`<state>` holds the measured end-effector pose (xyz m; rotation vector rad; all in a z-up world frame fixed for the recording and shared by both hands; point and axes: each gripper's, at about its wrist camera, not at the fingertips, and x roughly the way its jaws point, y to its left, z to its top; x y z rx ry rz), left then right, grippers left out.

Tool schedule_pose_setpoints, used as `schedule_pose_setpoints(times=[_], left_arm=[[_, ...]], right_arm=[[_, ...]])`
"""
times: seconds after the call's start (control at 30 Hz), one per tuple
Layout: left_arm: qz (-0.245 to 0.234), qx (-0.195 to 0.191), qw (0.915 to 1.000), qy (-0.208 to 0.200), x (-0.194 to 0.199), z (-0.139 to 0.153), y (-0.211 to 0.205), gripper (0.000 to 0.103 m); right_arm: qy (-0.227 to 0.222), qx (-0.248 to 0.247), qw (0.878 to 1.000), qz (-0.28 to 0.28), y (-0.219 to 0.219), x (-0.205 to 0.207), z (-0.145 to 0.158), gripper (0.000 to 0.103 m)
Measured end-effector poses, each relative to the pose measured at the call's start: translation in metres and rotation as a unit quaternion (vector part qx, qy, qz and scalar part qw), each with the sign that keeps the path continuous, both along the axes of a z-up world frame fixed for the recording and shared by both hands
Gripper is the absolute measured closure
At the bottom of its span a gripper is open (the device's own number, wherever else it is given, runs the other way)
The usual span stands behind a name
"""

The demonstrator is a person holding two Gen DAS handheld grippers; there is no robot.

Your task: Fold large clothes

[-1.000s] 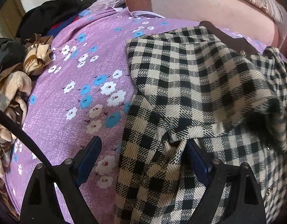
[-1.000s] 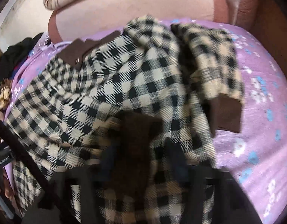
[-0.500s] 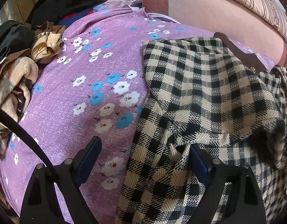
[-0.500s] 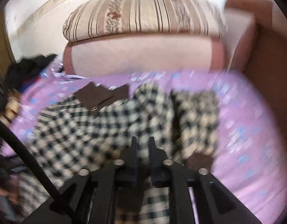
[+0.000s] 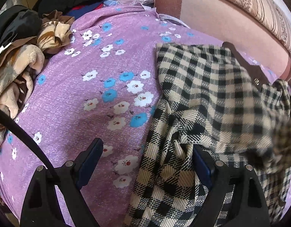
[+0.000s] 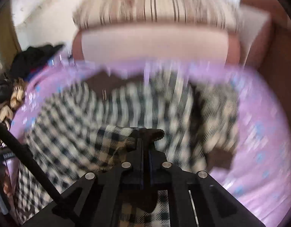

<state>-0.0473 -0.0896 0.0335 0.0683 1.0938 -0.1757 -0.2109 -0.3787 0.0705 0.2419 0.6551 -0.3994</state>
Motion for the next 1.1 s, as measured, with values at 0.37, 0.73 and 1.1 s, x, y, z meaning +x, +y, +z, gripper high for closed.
schedule_pose_setpoints(times=[0.37,0.73,1.1], left_arm=[[0.0,0.023,0.9997,0.006,-0.004,-0.001,-0.001,0.015],[-0.02,-0.019,0.9985,-0.046,-0.03,0.038,-0.012,0.015],[-0.02,0.044,0.9987,-0.017,0.002,-0.01,-0.04,0.015]], right_arm=[[0.084,0.066,0.993,-0.051,-0.063,0.036,-0.048,0.078],[0.044,0.101,0.994,0.005,-0.037,0.005,-0.001,0.07],[0.105,0.083,0.99,-0.041,-0.056,0.039,-0.067,0.066]])
